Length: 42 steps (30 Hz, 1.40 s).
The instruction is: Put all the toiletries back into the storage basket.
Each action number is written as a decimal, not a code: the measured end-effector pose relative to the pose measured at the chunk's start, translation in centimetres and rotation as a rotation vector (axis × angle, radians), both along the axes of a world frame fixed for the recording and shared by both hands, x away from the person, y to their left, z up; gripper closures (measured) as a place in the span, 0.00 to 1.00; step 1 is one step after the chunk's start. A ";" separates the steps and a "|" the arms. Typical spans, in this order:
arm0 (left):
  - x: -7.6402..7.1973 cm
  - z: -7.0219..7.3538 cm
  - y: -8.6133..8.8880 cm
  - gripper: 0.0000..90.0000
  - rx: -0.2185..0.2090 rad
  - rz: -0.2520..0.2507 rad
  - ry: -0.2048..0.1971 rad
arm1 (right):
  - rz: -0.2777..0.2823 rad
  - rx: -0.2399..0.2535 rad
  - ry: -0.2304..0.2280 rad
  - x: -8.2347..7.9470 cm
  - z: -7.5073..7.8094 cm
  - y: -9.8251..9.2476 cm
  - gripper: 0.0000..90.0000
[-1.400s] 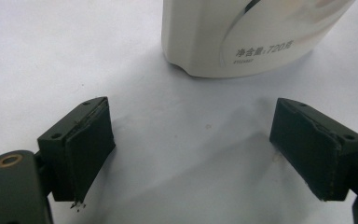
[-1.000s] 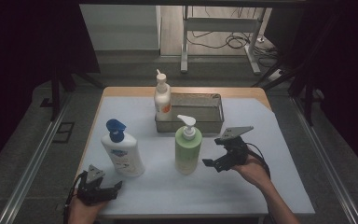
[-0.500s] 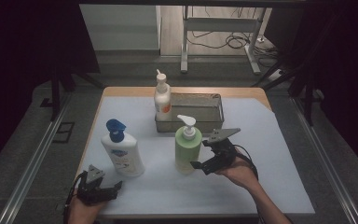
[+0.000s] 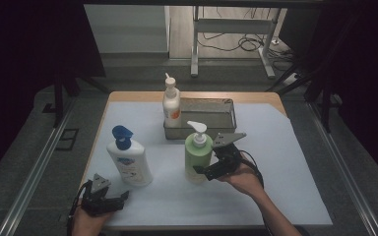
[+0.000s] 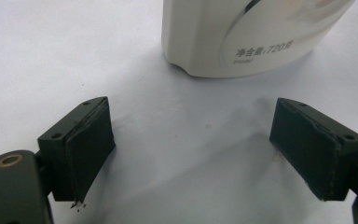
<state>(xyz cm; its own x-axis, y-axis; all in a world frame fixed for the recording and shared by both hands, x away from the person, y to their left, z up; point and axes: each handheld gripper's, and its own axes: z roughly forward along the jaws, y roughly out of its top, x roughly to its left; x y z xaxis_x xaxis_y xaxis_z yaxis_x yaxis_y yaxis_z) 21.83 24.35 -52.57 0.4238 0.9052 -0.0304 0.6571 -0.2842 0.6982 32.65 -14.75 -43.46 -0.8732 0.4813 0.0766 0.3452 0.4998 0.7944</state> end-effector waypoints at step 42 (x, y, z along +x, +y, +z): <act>0.0 0.0 0.0 0.14 0.004 -0.005 -0.001 | -0.052 -0.049 -0.019 0.6 3.0 0.7 0.14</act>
